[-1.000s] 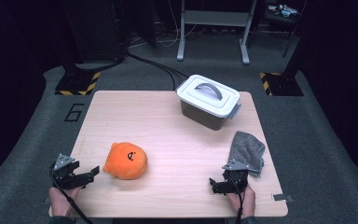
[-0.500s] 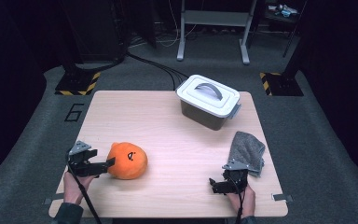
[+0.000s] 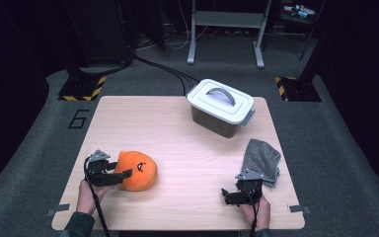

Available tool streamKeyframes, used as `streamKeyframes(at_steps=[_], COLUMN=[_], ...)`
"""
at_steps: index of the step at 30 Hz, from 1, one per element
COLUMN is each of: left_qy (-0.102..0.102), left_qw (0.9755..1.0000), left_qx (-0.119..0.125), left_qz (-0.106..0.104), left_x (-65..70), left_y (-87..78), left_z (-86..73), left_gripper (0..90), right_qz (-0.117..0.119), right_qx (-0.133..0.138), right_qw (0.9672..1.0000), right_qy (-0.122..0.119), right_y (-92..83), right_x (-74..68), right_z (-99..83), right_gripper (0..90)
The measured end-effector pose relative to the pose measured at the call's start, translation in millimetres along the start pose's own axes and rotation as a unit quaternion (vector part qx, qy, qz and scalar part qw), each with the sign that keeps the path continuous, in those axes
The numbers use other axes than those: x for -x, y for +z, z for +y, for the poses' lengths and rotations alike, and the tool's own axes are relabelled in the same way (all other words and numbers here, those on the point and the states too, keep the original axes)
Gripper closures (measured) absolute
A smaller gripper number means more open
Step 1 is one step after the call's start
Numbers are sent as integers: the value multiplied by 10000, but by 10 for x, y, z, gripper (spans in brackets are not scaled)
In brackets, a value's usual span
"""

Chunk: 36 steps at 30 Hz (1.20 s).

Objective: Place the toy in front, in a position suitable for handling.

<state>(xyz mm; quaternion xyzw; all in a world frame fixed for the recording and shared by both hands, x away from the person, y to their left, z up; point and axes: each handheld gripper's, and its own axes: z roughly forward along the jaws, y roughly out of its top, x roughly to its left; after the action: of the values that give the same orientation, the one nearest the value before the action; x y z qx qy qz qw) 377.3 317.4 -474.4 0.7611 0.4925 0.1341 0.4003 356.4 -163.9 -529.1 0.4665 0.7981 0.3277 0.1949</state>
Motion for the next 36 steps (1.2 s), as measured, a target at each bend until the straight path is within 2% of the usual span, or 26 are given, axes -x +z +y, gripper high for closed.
streamKeyframes(at_steps=[1, 5, 15, 20, 26, 30, 33, 36], left_qy=[59, 125, 150, 158, -76, 15, 28, 5], left_qw=[10000, 9999, 9995, 9987, 9966, 9964, 9965, 9956], left_qx=[-44, 67, 228, 427, 809, 841, 837, 936], left_qz=[9, 89, 137, 215, 104, 87, 36, -6], left_x=[8, 54, 115, 147, 176, 231, 259, 305], left_y=[-11, -13, -25, -36, -75, -111, -127, -124], left_z=[-2, -43, -105, -153, -166, -133, -110, -72], left_gripper=[321, 406, 641, 682, 695, 698, 699, 698], right_qz=[-6, -3, -2, -4, 3, 7, 6, 8], right_qx=[7, -6, -9, -6, 2, -1, 1, 2], right_qw=[10000, 10000, 10000, 10000, 10000, 10000, 10000, 10000], right_qy=[17, -26, -28, -24, -26, -31, -27, -30], right_y=[1, -2, -3, -3, -2, -2, -2, -2], right_x=[-2, 4, 5, 2, 3, 2, 2, 2], right_z=[1, -2, -3, -3, -3, -3, -4, -4], right_gripper=[1, 1, 1, 1, 1, 1, 1, 1])
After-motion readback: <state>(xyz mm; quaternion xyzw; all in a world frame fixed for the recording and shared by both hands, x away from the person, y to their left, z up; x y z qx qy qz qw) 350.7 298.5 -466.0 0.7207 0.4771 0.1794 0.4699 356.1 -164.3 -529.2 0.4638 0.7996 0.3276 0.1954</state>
